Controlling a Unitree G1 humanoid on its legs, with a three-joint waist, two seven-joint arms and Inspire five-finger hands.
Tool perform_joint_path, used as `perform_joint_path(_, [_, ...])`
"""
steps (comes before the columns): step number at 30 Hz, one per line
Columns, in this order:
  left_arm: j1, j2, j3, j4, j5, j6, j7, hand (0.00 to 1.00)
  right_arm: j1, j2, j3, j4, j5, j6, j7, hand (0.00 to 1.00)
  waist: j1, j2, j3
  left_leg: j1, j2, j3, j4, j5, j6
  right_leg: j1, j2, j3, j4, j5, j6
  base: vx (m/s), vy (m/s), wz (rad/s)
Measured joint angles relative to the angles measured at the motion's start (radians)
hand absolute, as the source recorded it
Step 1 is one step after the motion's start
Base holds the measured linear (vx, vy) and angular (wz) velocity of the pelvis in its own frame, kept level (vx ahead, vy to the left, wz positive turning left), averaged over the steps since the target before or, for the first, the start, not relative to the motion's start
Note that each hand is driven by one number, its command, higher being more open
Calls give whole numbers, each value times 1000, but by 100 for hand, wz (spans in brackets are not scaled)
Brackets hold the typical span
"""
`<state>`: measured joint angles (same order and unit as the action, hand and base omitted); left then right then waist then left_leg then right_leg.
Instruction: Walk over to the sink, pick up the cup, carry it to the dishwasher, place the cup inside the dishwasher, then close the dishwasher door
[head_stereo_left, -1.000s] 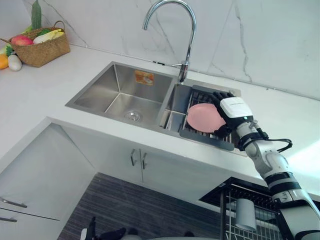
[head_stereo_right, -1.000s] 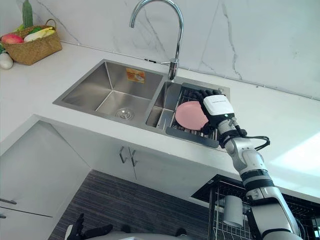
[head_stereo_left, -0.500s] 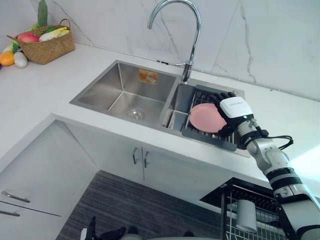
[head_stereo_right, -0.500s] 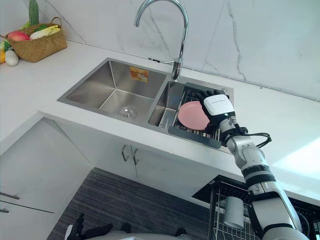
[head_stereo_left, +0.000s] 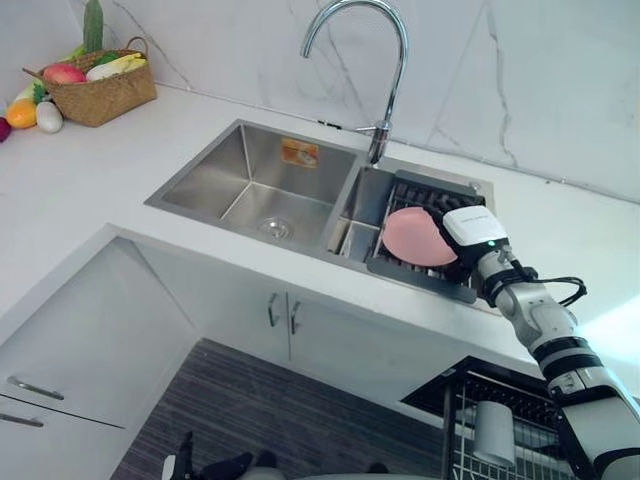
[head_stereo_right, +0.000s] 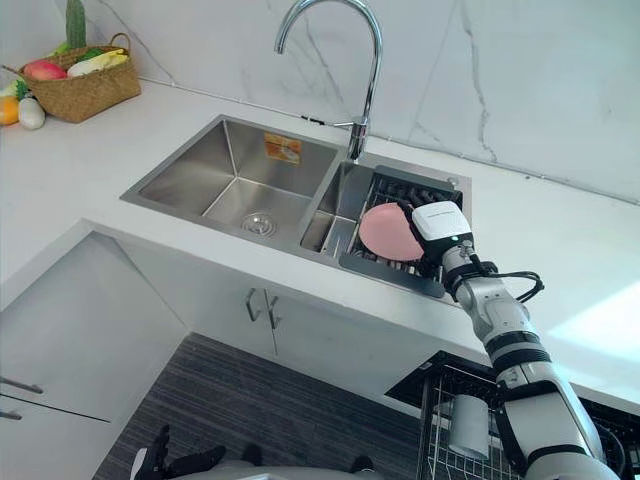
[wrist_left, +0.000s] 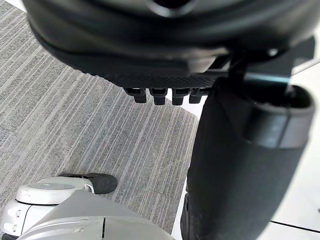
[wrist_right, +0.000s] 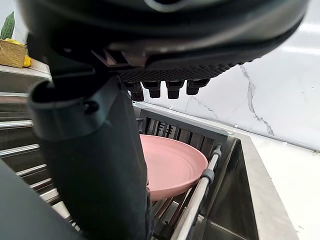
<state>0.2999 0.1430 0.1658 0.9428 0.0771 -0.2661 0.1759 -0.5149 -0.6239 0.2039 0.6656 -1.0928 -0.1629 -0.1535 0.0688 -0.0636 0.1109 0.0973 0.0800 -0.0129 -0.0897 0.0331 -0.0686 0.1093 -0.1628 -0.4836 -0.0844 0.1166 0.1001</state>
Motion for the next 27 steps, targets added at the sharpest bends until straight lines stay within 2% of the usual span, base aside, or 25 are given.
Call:
perform_joint_path(5, [0,0,-8,0,0,-1,10,100,0,0,0,30,-1,11,-44,100,4,1,0,-4,-1,-7,-1,4,0,2,-1,-8,0,0,0,-27,10,5])
perform_joint_path(16, [-1,-1,-16,-2,-7,-14,23,100,0,23,0,72,-1,86,-152,100,12,5,9,-28,-4,-31,-1,5,-2,-3,-3,-33,0,-5,3,-10,8,7])
perform_joint_path(27, [1,0,-16,-1,-19,-17,23,100,-6,40,-1,137,11,70,-152,100,38,3,23,-36,-22,-66,2,9,3,10,-18,-68,0,-9,11,17,12,11])
